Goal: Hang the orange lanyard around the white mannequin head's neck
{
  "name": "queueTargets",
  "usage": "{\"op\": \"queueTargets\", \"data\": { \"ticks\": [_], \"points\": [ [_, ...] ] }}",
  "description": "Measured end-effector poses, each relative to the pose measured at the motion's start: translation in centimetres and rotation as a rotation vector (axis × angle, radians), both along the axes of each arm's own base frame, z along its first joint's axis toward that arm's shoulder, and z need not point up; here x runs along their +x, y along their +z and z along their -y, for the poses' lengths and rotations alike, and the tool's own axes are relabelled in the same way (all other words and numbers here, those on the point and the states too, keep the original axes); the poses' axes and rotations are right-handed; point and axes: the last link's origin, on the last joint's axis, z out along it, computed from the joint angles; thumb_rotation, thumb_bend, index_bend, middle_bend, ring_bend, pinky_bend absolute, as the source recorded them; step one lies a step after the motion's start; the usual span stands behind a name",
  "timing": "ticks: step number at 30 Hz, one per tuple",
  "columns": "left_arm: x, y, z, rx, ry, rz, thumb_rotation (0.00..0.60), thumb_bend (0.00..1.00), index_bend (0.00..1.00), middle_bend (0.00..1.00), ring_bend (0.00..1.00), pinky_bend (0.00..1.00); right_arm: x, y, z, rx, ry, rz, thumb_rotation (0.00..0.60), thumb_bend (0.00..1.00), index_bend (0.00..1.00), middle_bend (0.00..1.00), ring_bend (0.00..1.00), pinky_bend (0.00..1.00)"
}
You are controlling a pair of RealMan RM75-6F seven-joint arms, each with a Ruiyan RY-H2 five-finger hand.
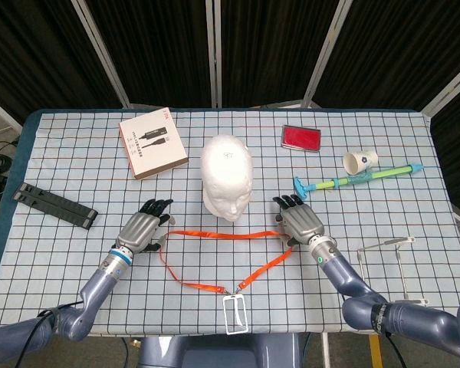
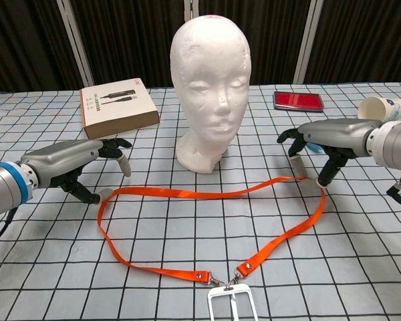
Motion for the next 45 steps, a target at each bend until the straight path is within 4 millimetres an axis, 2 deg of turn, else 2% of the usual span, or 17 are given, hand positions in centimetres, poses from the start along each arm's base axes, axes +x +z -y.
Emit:
{"op": "queueTargets", "data": {
  "ticks": [17, 25, 30, 36, 45],
  "points": [
    [-0.1, -1.6, 0.0, -0.013, 0.034, -0.010, 0.600, 0.47, 0.42, 0.00, 0.00, 0.00, -0.5, 0.4, 0.4, -0.010, -0.010, 0.014, 0.600, 0.74, 0.72, 0.07, 0.00, 0.00],
    [0.1, -2.0, 0.0, -0.011, 0.038, -0.005, 0.600, 0.56, 0.55, 0.00, 0.00, 0.00, -0.9, 0.4, 0.5, -0.008, -0.014, 0.020, 0.600, 0.74, 0.72, 0.08, 0.00, 0.00],
    [0.3, -2.0, 0.2, -0.008, 0.032, 0.003, 0.600, 0.57, 0.65, 0.00, 0.00, 0.00, -1.0, 0.7, 0.5, -0.008, -0.011, 0.021, 0.600, 0.74, 0.72, 0.08, 0.00, 0.00],
    [0.8, -1.8, 0.6, 0.004, 0.004, 0.016, 0.600, 0.57, 0.76, 0.00, 0.00, 0.00, -1.0, 1.0, 0.2, -0.005, 0.007, 0.018, 0.600, 0.74, 0.73, 0.08, 0.00, 0.00],
    [1.6, 0.2, 2.0, 0.067, -0.093, 0.054, 0.600, 0.57, 0.78, 0.00, 0.00, 0.00, -0.3, 2.4, -0.8, -0.007, 0.116, 0.014, 0.600, 0.74, 0.73, 0.09, 0.00, 0.00]
  ]
}}
